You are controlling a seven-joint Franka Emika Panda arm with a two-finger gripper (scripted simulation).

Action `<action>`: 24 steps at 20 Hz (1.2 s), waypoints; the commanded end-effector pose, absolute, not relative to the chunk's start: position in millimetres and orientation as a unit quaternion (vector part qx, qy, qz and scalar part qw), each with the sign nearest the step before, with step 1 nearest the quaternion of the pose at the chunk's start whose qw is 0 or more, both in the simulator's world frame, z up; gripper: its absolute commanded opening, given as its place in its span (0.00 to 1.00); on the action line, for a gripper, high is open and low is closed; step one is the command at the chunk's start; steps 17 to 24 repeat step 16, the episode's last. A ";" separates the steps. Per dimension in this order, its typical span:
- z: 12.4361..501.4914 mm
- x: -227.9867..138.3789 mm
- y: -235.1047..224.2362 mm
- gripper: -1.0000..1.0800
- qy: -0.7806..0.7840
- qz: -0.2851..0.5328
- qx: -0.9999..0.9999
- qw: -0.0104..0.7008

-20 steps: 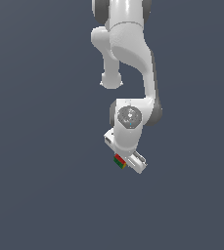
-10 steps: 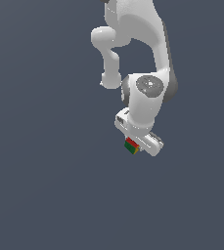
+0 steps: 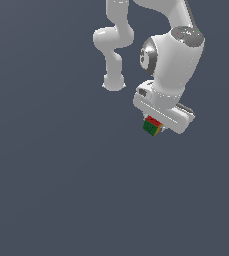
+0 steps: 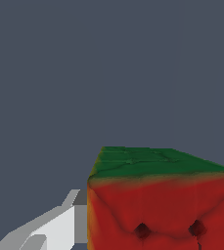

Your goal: Pick up the object and move it to a goal position.

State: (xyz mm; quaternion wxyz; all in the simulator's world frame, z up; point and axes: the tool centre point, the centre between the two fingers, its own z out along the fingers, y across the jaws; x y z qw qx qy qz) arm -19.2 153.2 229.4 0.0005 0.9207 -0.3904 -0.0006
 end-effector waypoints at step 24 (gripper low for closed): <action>315.6 -56.8 206.5 0.00 -0.391 0.000 0.921 0.000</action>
